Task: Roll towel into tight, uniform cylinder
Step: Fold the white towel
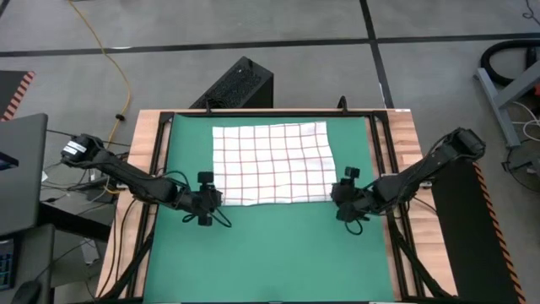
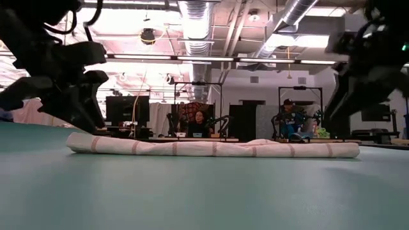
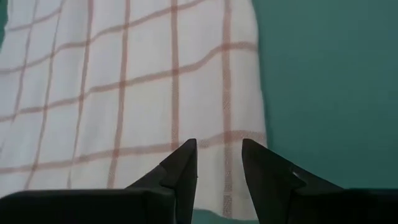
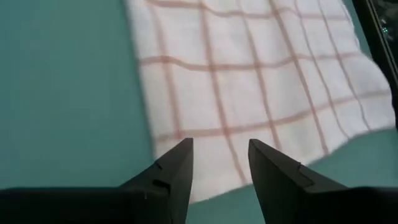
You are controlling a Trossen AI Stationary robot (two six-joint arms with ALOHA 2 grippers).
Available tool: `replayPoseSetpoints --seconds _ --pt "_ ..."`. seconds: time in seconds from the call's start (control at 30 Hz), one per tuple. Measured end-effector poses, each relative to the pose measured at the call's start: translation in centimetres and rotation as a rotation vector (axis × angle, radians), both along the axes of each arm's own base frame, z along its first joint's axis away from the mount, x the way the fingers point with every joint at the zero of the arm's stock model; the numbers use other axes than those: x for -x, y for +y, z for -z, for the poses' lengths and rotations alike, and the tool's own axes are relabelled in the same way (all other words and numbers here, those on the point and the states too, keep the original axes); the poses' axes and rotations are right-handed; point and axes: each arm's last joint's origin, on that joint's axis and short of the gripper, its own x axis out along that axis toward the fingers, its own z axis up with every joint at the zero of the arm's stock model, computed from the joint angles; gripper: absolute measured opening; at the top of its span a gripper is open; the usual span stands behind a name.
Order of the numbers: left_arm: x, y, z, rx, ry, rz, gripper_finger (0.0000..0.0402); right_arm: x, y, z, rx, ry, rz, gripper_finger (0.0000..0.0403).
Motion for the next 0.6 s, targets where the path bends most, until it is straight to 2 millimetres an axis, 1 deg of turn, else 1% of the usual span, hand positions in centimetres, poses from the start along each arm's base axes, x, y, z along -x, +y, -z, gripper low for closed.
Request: replayPoseSetpoints --seconds 0.1,0.23,0.37,0.47,0.6 --pt "-0.1 0.0 0.3 0.005 0.011 -0.008 0.0116 0.4 -0.5 1.3 -0.026 -0.027 0.038 0.0164" --pt "-0.2 -0.1 0.8 0.023 0.029 -0.029 0.0113 0.2 -0.4 2.3 -0.066 -0.079 0.035 0.0154" --pt "-0.4 -0.2 1.4 0.029 0.059 -0.031 0.0112 0.1 0.0 3.1 -0.089 -0.023 0.008 0.0146" --pt "-0.4 -0.3 1.9 0.034 0.093 -0.022 0.0112 -0.1 0.2 4.2 -0.11 0.044 -0.006 0.0141" --pt "-0.5 -0.4 2.5 0.064 0.127 -0.018 0.0112 -0.6 0.5 5.3 -0.113 0.089 -0.012 0.0137"
